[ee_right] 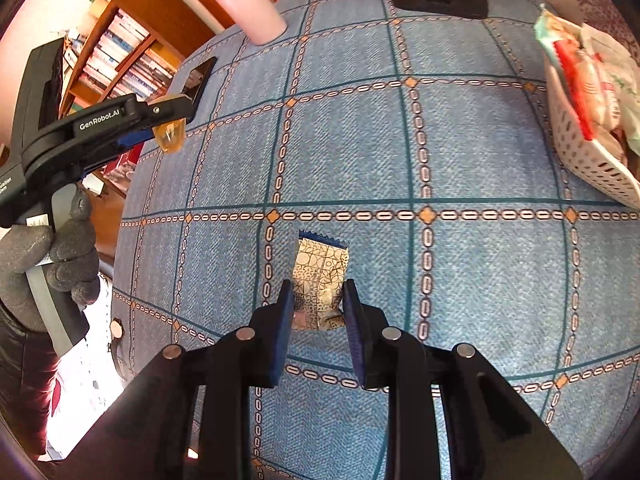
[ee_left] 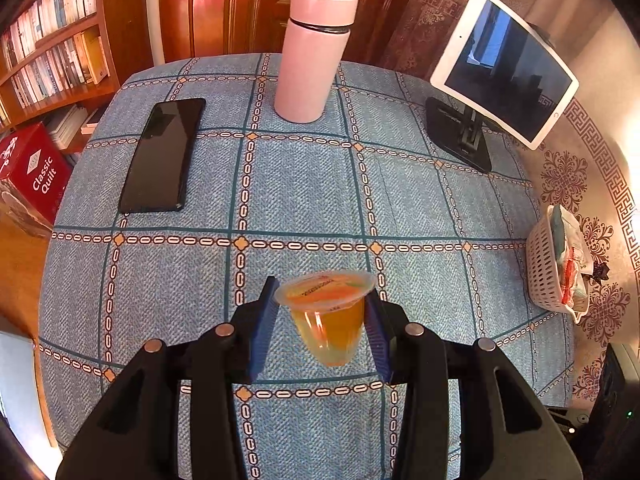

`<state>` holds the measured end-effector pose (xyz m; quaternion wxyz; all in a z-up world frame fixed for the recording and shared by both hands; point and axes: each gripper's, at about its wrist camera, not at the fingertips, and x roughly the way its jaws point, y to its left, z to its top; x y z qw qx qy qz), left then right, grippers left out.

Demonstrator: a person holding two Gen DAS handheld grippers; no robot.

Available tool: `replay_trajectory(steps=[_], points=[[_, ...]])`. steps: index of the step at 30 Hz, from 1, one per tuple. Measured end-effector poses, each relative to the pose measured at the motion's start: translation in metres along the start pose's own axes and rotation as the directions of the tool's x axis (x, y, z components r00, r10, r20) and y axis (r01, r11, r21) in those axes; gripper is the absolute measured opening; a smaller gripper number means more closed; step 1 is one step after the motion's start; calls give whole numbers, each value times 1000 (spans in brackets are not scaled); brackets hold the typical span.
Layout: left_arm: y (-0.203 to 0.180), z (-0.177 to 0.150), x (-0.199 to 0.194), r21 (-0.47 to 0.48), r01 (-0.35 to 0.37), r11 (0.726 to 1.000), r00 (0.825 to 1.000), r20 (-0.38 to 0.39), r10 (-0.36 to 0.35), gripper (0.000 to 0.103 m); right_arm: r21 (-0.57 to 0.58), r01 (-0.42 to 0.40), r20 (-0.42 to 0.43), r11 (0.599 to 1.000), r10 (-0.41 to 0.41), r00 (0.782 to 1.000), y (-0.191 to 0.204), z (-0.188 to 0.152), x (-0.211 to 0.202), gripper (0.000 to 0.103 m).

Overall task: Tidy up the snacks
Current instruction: 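Carry the foil snack into the basket with the right tool while the left holds the jelly cup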

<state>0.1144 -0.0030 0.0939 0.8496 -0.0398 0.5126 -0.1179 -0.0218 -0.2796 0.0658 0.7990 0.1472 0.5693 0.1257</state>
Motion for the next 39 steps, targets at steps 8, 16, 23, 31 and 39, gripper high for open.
replay_trajectory(steps=[8,16,23,31,39], points=[[-50,0,-2,60,35,998,999,7,-35,42,95,21,103,995,-30,994,-42,-7,-40,25],[-101,-4,-6,118,59,991,998,5,-60,42,183,41,204,982,-79,976,-90,-4,-84,25],[-133,-7,-11,152,68,986,998,8,-70,42,240,49,262,969,-114,958,-127,9,-109,25],[-158,-9,-14,175,68,982,998,5,-70,42,258,76,286,963,-152,946,-154,20,-119,25],[-182,-12,-20,226,26,974,999,29,-33,42,256,123,271,959,-193,943,-167,27,-113,25]])
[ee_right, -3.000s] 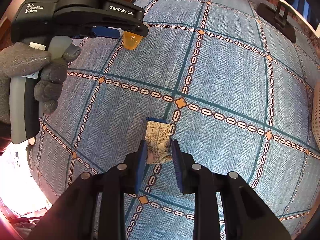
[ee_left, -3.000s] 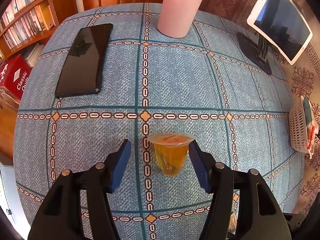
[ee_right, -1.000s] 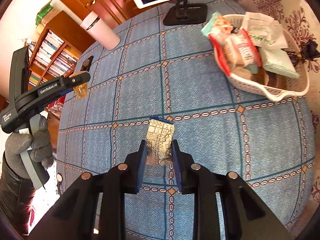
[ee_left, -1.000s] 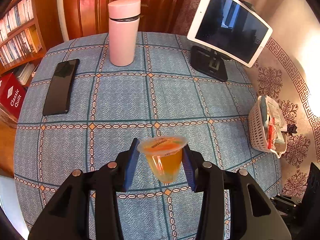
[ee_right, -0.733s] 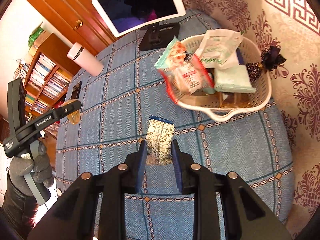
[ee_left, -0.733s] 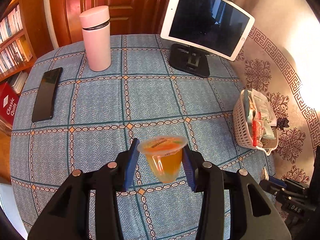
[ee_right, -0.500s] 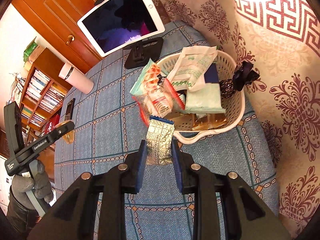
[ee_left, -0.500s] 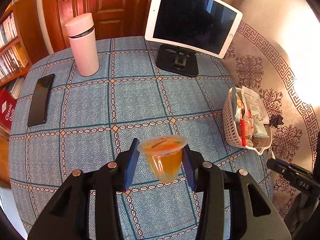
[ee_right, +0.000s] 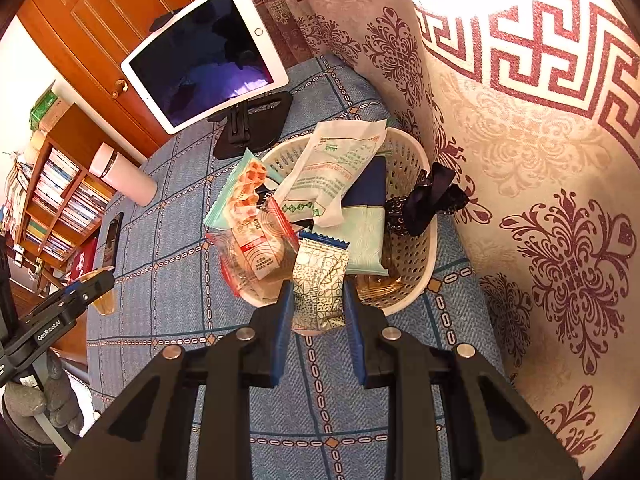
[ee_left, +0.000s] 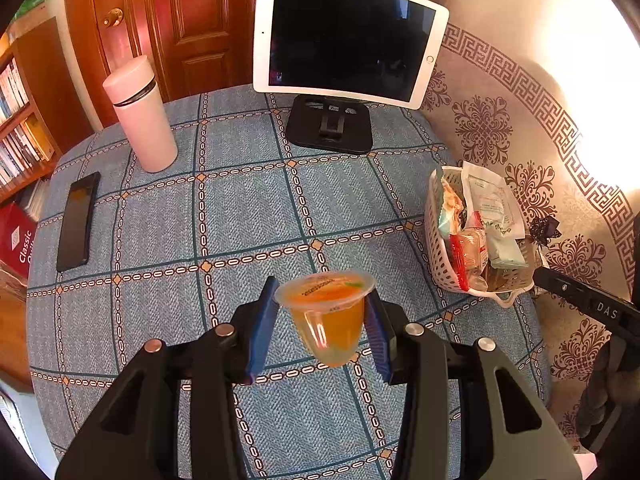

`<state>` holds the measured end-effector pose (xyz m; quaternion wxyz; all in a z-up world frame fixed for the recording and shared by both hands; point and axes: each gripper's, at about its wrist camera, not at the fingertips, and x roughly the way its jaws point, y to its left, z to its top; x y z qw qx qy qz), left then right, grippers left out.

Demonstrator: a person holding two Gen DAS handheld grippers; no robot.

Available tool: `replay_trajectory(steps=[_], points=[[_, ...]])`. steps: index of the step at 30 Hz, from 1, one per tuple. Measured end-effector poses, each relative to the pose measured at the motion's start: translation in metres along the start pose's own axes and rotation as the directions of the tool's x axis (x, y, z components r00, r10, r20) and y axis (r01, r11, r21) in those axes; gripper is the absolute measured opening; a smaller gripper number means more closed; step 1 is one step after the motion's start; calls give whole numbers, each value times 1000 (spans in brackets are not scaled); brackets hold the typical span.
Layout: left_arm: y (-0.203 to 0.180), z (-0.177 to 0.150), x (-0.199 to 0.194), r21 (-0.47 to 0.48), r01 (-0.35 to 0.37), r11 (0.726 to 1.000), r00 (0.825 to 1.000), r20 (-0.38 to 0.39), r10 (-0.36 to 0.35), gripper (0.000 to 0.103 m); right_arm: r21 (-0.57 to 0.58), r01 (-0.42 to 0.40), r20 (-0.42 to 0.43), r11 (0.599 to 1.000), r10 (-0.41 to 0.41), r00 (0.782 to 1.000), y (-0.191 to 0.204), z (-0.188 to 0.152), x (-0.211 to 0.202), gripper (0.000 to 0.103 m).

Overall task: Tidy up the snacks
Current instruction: 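Carry the foil snack into the basket with the right tool while the left holds the jelly cup, then open the right tool over the basket and withdraw it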

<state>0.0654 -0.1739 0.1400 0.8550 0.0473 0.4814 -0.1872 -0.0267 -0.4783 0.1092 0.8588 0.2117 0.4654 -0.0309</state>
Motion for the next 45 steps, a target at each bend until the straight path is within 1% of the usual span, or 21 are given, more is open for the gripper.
replay_trajectory(steps=[13,20,32,35,39,42,43,44,45], points=[[-20,-1,-6,15,-17,1000,1000,13,17,42,-20,42,-26,999,-42,999,-15,5,20,25],[-27,-4,-7,20,-24,1000,1000,9,23,42,-20,41,-35,999,-41,999,-24,4,27,25],[-34,-4,-5,26,-18,1000,1000,-4,18,42,-38,38,-50,999,-39,998,-22,7,36,25],[-36,-3,-4,28,-15,999,1000,-5,15,42,-63,50,-46,997,-53,998,-18,7,36,25],[-39,-1,-4,33,-7,999,1000,-4,7,42,-112,70,-55,991,-77,996,-12,5,41,26],[-42,1,-3,40,0,999,1000,-4,1,42,-106,65,-45,992,-70,997,-11,5,36,26],[-43,1,-3,42,2,999,1000,-3,-2,42,-98,60,-36,993,-64,997,-11,5,32,27],[-44,1,-3,43,4,999,1000,-3,-4,42,-90,58,-27,994,-60,998,-12,6,29,32],[-44,1,-3,45,6,999,1000,-4,-6,42,-85,55,-18,995,-57,998,-13,6,26,33]])
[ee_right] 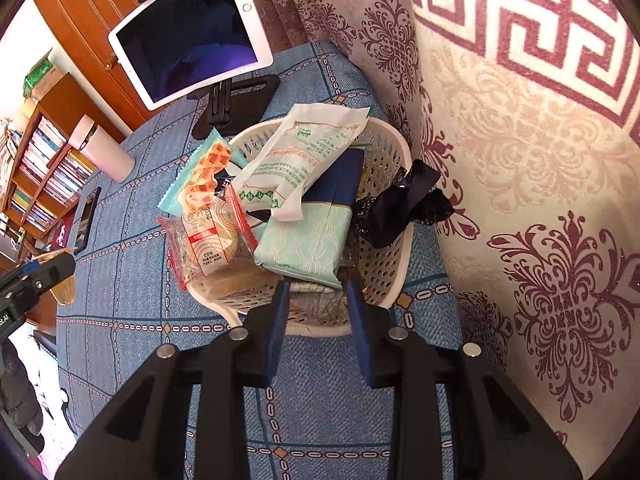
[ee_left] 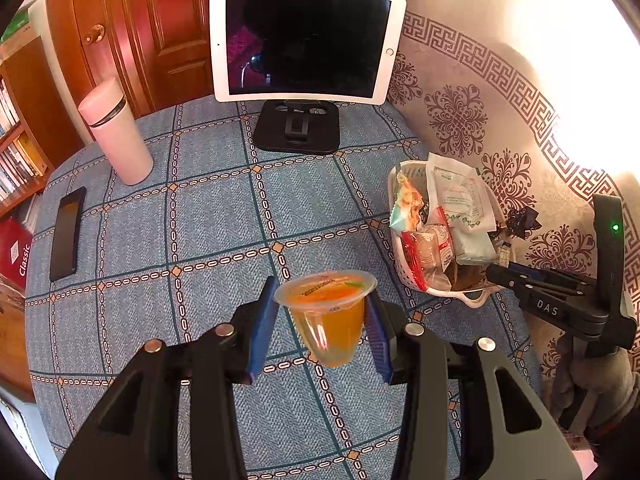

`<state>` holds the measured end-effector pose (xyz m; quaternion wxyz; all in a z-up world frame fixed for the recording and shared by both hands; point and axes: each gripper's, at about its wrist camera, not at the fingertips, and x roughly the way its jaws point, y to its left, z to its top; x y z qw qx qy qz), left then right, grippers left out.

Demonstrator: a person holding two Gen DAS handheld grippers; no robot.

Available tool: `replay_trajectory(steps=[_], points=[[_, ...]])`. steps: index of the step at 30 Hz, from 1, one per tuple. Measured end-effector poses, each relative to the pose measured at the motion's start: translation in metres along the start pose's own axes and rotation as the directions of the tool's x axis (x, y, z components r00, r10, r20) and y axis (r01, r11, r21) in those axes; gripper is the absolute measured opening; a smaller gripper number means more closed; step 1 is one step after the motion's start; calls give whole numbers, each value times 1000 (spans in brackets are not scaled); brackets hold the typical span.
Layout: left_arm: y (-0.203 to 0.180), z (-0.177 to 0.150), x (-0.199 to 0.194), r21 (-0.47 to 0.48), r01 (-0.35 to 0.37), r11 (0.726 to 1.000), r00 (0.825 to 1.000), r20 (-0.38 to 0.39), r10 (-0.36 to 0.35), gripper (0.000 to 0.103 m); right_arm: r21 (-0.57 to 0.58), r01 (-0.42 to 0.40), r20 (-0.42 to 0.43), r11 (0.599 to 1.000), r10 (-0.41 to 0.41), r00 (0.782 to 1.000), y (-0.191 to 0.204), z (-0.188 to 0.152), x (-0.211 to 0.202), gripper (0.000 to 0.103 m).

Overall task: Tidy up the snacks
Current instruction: 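Open the right tool over the basket and withdraw it, then lower the orange jelly cup into the white basket and open the left tool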

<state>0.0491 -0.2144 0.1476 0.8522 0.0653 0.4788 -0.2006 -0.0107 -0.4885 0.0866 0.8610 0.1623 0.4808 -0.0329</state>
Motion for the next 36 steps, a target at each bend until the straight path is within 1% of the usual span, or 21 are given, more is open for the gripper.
replay_trajectory(steps=[4,10,15,18,19,20,22,29,33,36], points=[[-1,-1,2,-3,7,1000,1000,-4,-7,42,-13,5,4,1000,-5,1000,0,-4,-4,33],[-5,-1,3,5,21,1000,1000,-4,-21,42,-45,44,30,998,-42,999,6,-20,-17,33],[-10,-1,6,15,33,999,999,-7,-33,42,-20,58,36,998,-58,998,6,-35,-30,33],[-18,1,10,22,52,998,999,-10,-52,42,-6,61,33,998,-61,998,6,-46,-35,35],[-21,2,11,25,63,998,998,-12,-63,42,-1,59,30,998,-59,998,6,-50,-36,39],[-25,3,13,29,74,997,997,-14,-74,42,1,58,26,998,-58,998,6,-54,-37,46],[-36,5,17,44,96,994,995,-17,-95,42,0,61,23,998,-61,998,8,-61,-38,54],[-84,13,31,126,170,977,985,-28,-168,42,5,41,-36,999,-40,999,7,-89,-33,55],[-107,16,43,158,199,967,980,-43,-195,42,6,34,-55,999,-34,998,8,-99,-30,55],[-120,15,54,177,207,962,978,-57,-200,42,10,30,-66,1000,-29,997,7,-106,-29,55]])
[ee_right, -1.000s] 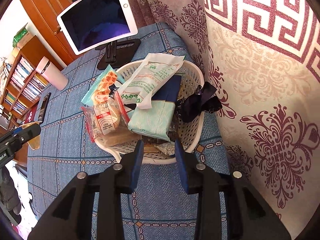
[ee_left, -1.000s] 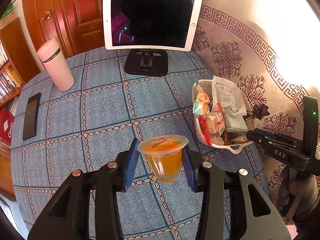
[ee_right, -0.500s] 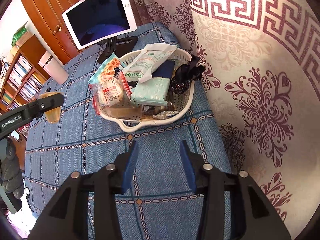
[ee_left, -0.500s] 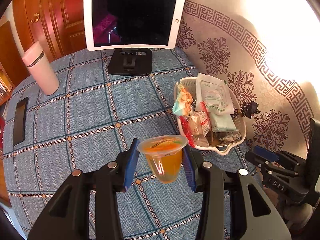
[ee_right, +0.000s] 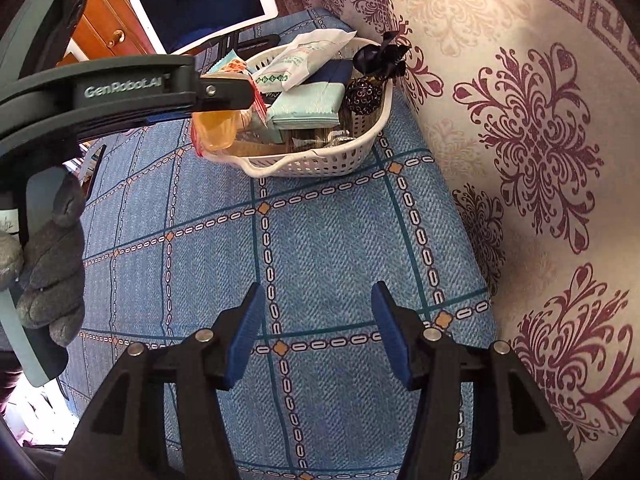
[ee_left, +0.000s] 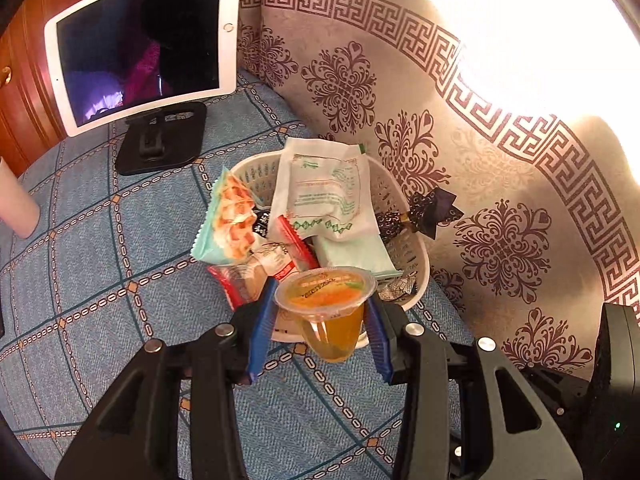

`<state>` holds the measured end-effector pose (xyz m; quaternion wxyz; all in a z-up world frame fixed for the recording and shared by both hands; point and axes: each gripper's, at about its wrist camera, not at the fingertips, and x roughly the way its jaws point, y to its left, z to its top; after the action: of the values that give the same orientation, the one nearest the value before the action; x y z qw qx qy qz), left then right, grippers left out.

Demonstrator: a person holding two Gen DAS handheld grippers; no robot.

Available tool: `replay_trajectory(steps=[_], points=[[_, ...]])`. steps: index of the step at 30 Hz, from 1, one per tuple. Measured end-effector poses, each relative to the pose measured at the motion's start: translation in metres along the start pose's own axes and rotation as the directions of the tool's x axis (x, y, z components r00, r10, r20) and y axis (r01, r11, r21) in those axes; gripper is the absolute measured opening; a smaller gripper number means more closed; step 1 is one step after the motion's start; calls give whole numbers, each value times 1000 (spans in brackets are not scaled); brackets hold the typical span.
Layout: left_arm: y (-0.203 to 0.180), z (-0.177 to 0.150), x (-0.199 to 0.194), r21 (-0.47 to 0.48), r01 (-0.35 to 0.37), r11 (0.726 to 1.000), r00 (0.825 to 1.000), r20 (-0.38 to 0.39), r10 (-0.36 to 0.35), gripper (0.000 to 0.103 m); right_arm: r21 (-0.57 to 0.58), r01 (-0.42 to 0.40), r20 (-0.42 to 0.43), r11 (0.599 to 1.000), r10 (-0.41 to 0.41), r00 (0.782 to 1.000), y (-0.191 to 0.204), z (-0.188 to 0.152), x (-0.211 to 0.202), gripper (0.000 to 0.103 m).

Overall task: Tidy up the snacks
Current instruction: 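Lower the orange jelly cup into the white basket and open the left tool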

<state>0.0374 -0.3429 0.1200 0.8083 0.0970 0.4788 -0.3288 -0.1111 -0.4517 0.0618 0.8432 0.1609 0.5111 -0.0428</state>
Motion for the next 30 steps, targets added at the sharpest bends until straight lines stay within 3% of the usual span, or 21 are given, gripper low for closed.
replay_trajectory(steps=[12,30], points=[[-9,12,36,22,-5,1000,999,-33,6,42,14,-3,-31,1000,3,1000,-8,-9,5,56],[-14,18,48,32,-3,999,999,-50,5,43,6,-1,-39,1000,1,999,-5,-7,11,56]])
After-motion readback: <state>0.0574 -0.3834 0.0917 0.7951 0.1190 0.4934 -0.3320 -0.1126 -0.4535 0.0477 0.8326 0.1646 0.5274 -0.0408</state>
